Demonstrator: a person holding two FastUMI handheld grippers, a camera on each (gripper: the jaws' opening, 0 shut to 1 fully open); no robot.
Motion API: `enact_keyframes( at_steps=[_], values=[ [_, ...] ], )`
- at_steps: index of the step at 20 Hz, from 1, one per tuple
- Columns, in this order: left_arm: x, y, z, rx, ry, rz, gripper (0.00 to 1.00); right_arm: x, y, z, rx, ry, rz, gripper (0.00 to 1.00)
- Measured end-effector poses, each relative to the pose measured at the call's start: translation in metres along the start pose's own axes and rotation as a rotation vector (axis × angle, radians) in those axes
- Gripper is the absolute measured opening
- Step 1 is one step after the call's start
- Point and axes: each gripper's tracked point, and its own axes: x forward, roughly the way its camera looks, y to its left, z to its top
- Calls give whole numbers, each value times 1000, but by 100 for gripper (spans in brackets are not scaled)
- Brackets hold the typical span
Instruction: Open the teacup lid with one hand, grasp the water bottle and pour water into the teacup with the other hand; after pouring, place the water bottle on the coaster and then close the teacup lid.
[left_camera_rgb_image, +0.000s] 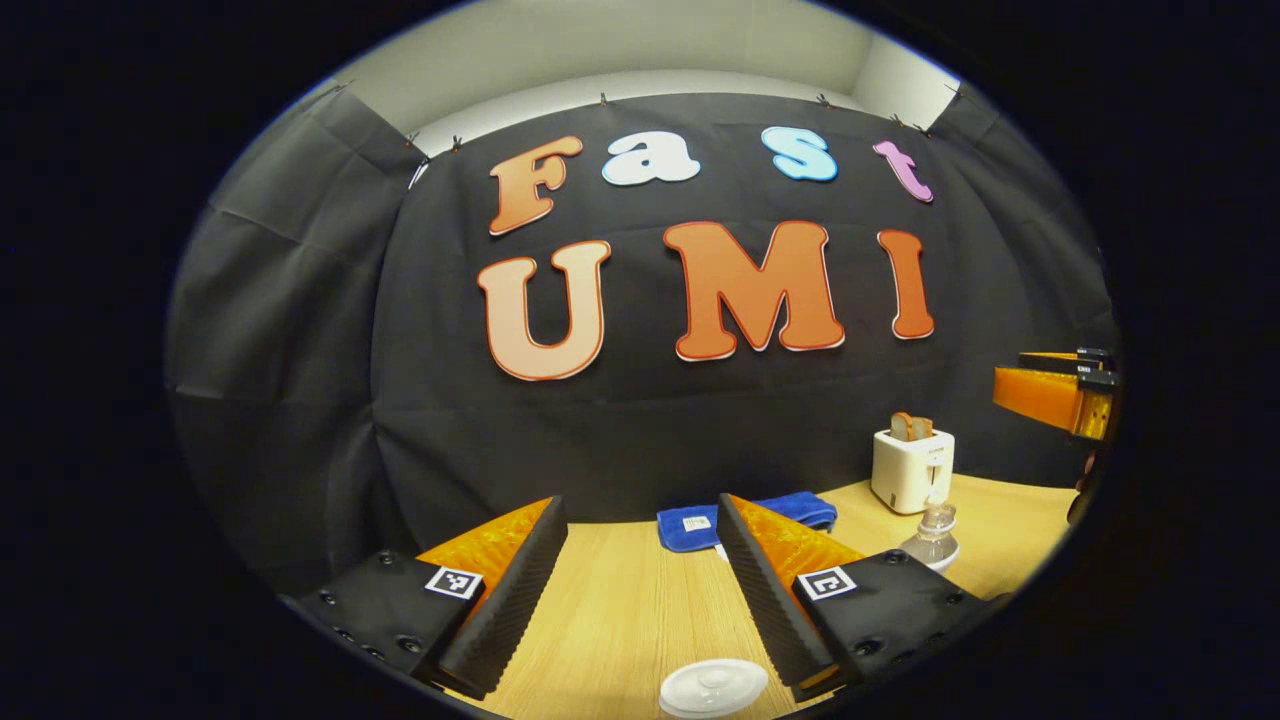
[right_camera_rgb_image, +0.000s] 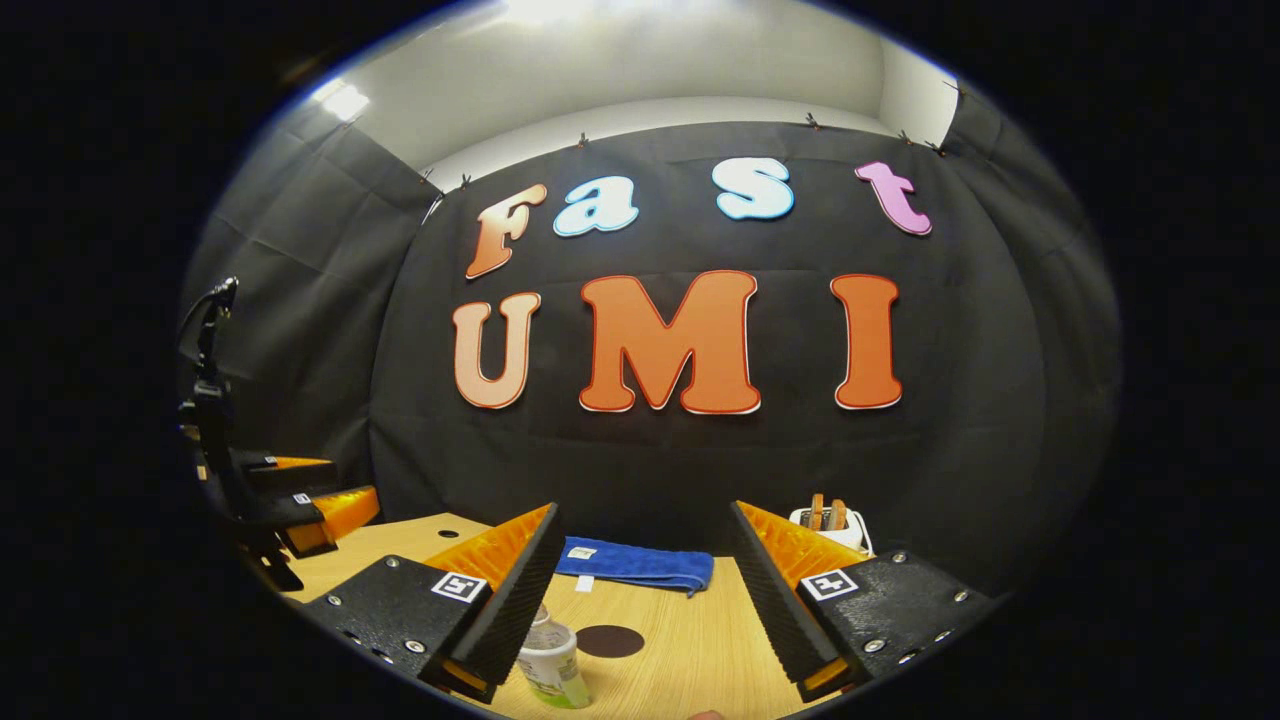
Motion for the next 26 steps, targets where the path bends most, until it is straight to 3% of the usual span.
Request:
enact_keyframes(
  at_steps=[9, 14, 19, 22, 23, 26],
  values=[
    [-7, -15, -83, -64, 177, -57, 99, -10, -2, -42, 62, 79, 45, 98],
    [-14, -23, -114, -45, 244, -85, 100, -21, 11, -70, 11, 129, 92, 98],
    [-18, -37, -146, -27, 325, -128, 100, -26, 21, -99, 59, 211, 145, 98],
    [-16, -40, -161, -18, 362, -136, 96, -29, 18, -109, 71, 237, 149, 99],
    [-15, -40, -167, -7, 378, -139, 86, -31, 16, -112, 70, 242, 143, 98],
    [-13, -42, -180, 28, 408, -140, 86, -31, 12, -120, 68, 259, 139, 99]
  ],
)
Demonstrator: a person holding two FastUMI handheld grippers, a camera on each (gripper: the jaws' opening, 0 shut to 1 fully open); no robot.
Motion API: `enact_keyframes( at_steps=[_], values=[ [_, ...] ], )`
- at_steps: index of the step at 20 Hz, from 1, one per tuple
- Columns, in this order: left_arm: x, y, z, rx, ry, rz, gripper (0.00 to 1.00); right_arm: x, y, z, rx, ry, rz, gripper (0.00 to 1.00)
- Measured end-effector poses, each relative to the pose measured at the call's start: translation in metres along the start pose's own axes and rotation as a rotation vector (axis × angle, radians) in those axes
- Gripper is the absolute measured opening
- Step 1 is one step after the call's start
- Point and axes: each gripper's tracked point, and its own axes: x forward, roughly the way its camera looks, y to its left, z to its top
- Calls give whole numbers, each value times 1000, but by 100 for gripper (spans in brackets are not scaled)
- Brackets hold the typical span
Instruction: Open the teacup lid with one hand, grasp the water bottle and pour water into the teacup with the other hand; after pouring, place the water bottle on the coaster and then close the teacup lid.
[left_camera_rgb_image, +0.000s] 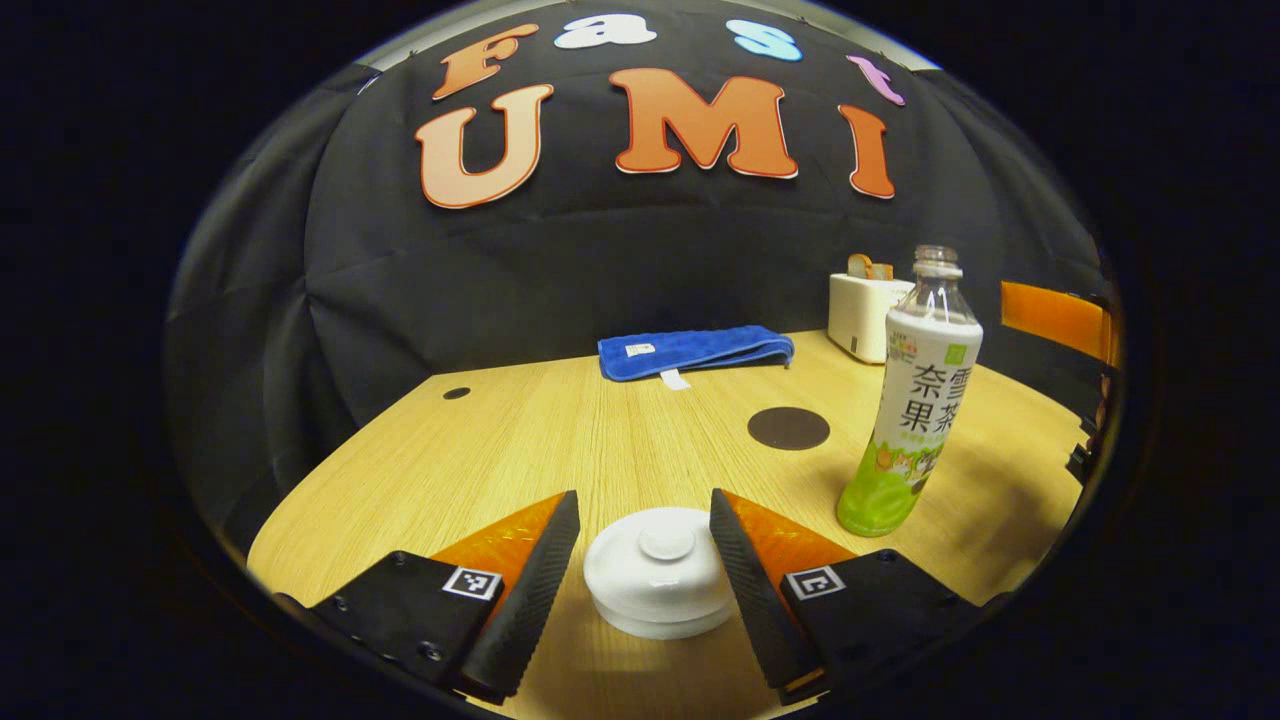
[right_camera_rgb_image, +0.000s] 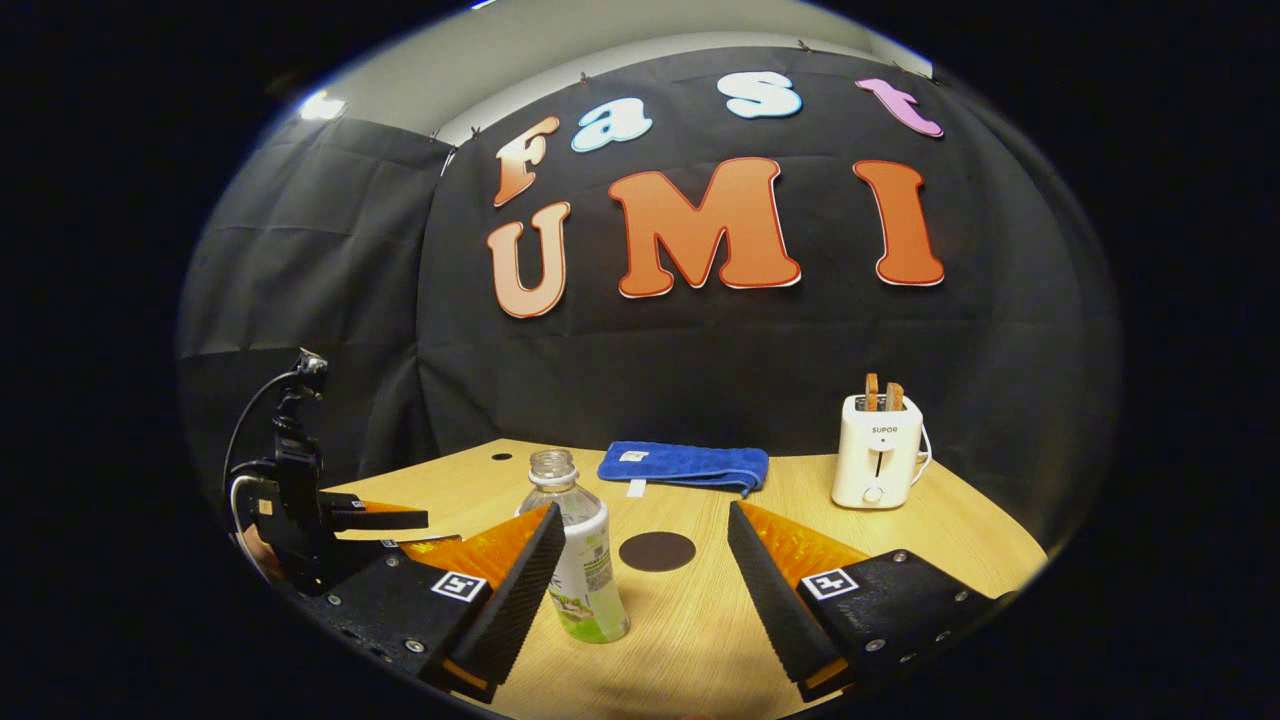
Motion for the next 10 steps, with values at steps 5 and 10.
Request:
enact_keyframes(
  at_steps=[5, 10],
  values=[
    [2, -7, -3, 81, 10, -2, 78, 5, -3, -16, -2, 42, -2, 99],
    [7, -11, -3, 92, 12, -7, 65, 8, -2, -24, -14, 69, 4, 99]
  ],
)
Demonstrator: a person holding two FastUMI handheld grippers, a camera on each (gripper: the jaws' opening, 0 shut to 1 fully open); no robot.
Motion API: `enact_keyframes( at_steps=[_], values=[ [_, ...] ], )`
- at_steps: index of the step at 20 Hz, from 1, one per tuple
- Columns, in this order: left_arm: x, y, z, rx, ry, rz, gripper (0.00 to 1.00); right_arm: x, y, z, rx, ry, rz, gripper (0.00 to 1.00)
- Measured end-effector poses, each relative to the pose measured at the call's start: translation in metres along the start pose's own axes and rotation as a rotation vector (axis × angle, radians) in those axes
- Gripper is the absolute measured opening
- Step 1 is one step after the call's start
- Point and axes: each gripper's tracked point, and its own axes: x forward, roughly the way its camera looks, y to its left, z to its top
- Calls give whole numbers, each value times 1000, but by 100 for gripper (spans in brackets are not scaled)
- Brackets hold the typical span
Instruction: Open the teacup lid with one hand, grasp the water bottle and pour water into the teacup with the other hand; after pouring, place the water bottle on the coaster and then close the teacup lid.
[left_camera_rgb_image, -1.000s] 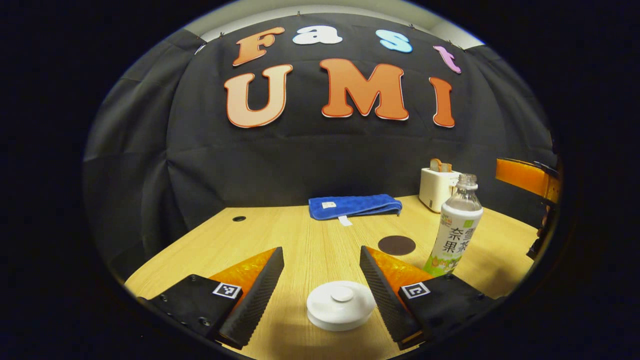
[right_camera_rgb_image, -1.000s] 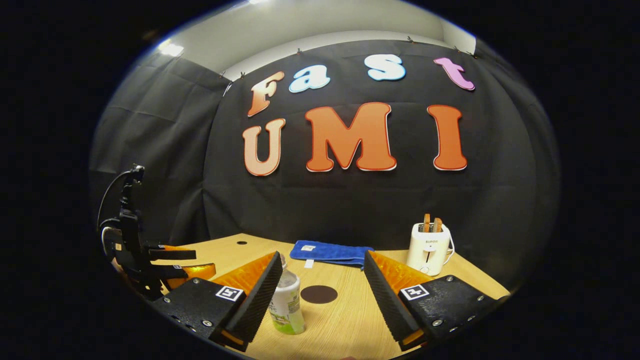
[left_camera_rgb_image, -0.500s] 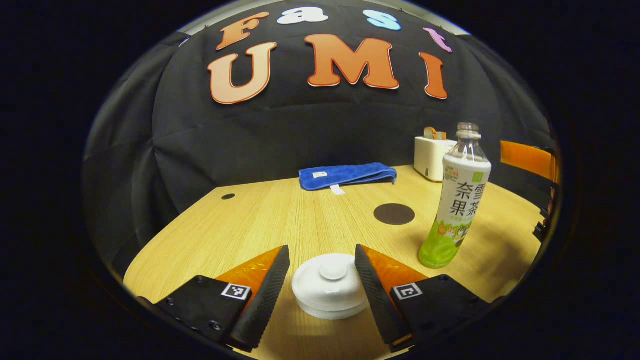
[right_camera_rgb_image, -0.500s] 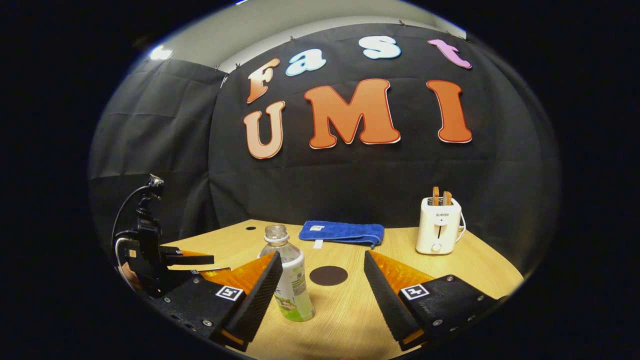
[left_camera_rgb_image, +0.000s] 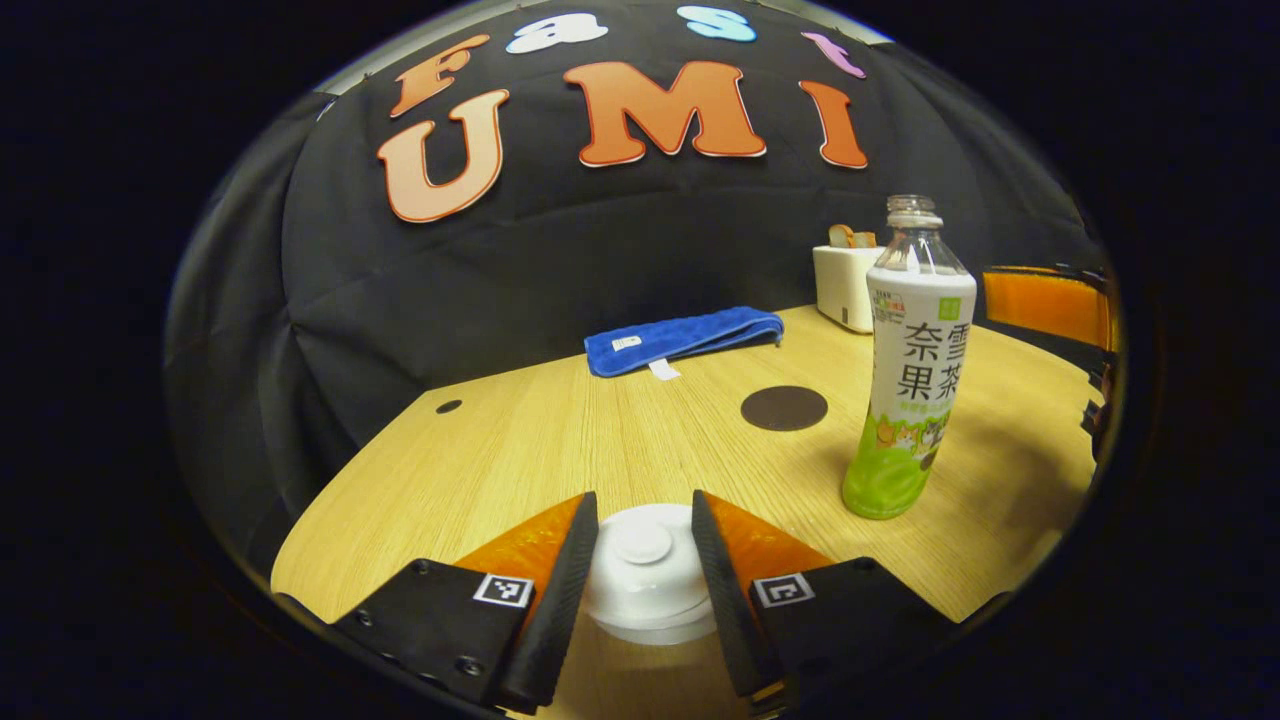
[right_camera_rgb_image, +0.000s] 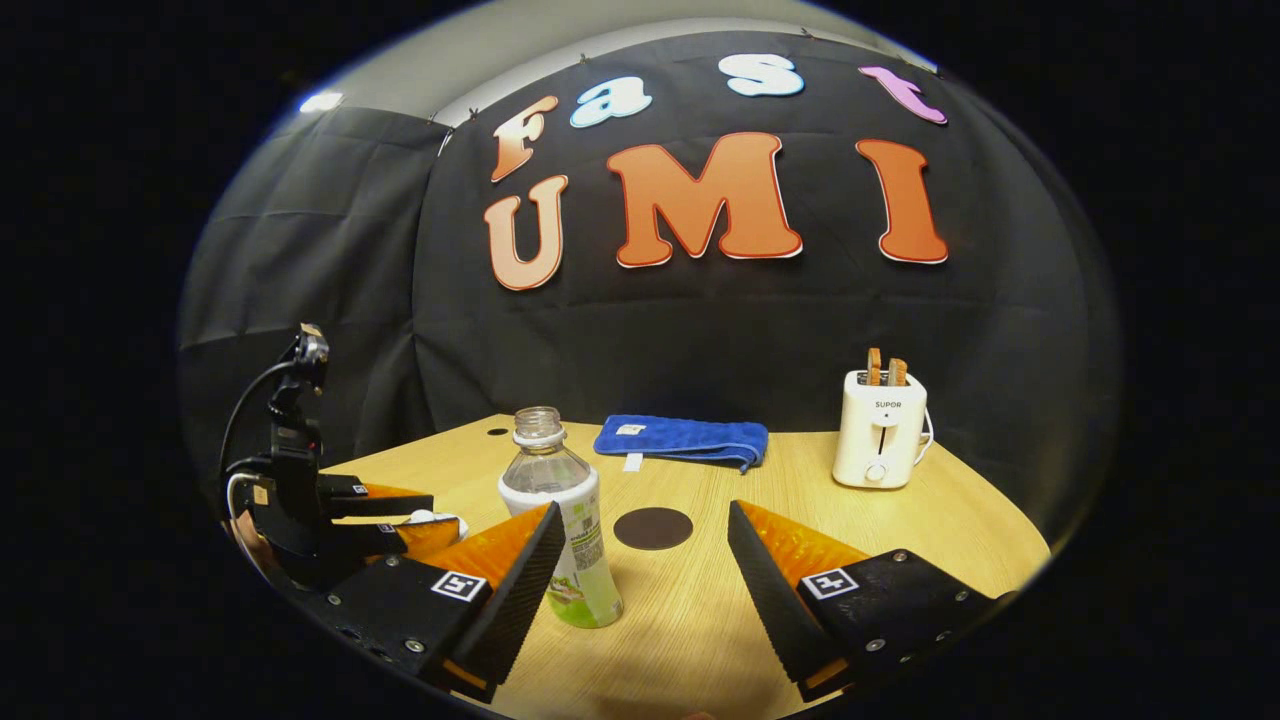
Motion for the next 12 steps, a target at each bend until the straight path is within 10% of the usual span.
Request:
enact_keyframes(
  at_steps=[4, 12],
  values=[
    [1, 2, 5, -2, -13, 9, 36, 1, 2, -4, -11, 10, 8, 99],
    [-1, 10, 12, -39, -54, 23, 28, 6, 18, -17, -57, 53, 53, 99]
  ],
)
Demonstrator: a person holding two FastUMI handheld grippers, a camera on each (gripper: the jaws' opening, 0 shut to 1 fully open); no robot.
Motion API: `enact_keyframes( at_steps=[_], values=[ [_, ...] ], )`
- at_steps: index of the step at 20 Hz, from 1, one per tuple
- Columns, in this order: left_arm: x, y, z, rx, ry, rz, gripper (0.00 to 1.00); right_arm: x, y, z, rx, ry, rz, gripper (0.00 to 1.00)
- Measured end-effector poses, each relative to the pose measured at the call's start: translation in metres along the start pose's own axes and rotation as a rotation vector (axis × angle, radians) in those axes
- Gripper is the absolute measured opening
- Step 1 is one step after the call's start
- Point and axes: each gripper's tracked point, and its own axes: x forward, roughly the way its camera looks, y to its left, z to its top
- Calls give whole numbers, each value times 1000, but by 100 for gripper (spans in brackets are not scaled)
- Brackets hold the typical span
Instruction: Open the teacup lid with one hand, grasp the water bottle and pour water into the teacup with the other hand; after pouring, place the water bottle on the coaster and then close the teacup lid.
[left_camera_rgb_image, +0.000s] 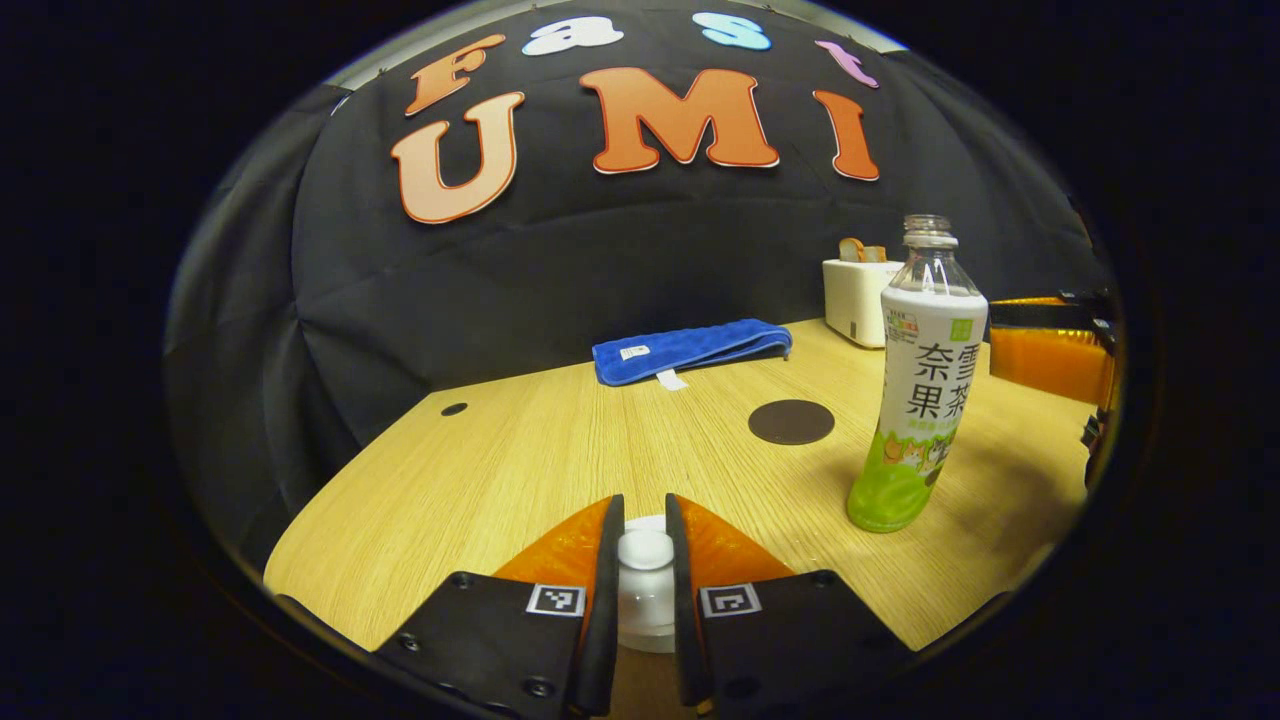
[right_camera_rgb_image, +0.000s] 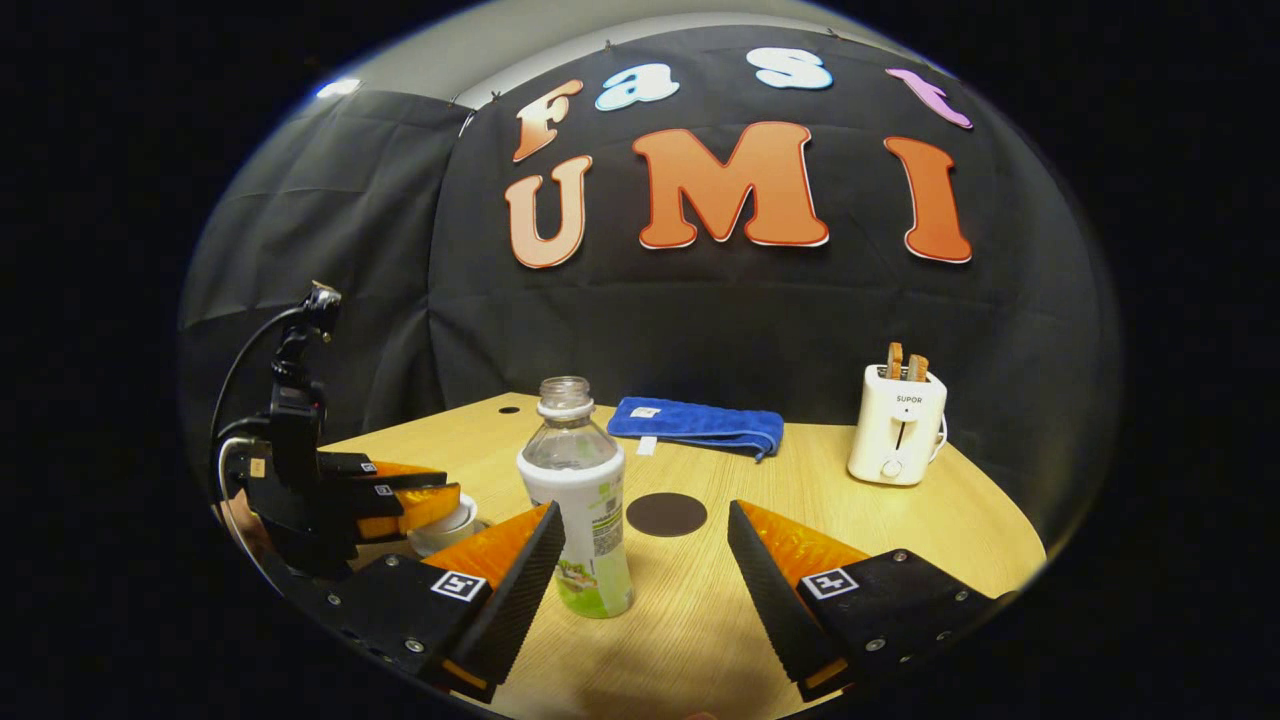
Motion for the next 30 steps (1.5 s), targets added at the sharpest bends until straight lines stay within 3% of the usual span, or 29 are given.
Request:
enact_keyframes(
  at_steps=[12, 19, 22, 25, 26, 30],
  values=[
    [-15, 49, 17, -69, -63, 98, 28, 32, 27, -33, -66, 98, 20, 98],
    [-30, 87, 8, -62, -64, 169, 28, 48, 37, -50, -37, 146, 6, 70],
    [-36, 99, 3, -75, -67, 186, 28, 49, 39, -47, -52, 149, -6, 65],
    [-35, 111, -3, -87, -57, 194, 29, 48, 37, -41, -136, 142, -33, 59],
    [-34, 115, -5, -89, -56, 200, 28, 49, 34, -37, -174, 133, -51, 63],
    [-38, 125, -8, -93, -56, 216, 26, 49, 21, -23, -362, 111, -123, 63]
  ],
)
